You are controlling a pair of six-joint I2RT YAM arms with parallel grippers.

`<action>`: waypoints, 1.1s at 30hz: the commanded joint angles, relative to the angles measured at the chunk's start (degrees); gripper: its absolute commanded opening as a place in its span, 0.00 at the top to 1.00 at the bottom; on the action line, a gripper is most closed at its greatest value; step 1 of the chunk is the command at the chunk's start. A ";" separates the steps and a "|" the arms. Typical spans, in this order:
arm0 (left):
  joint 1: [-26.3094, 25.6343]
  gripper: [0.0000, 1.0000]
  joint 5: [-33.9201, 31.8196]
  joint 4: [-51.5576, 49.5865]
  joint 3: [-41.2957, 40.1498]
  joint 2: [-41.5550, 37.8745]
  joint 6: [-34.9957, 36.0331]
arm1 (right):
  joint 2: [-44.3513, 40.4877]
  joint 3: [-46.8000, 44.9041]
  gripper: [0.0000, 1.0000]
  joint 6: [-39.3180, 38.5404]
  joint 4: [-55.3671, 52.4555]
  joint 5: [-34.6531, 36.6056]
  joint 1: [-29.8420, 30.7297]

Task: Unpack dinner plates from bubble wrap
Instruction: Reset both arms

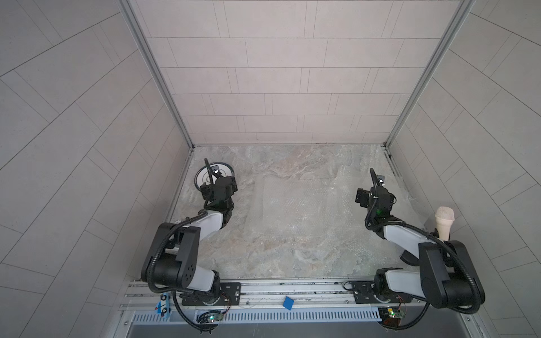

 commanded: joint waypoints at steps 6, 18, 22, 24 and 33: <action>-0.40 0.00 1.83 36.64 -9.31 13.56 1.37 | 5.76 -1.42 0.00 -3.06 12.25 -7.22 -0.12; 0.39 0.00 -1.27 -6.87 -2.63 -9.64 -5.41 | 10.21 0.17 0.01 -5.84 13.20 -13.31 -0.21; -0.14 0.00 -2.64 -11.66 -3.65 -12.32 0.05 | 10.51 0.58 0.00 -6.52 12.78 -13.86 -0.07; 0.15 0.00 0.10 -3.89 -6.91 -10.96 2.20 | 10.54 0.59 0.00 -6.47 12.76 -13.92 -0.06; -1.21 0.00 0.97 32.13 -16.43 8.60 8.30 | 10.59 0.86 0.00 -6.84 12.27 -13.69 0.13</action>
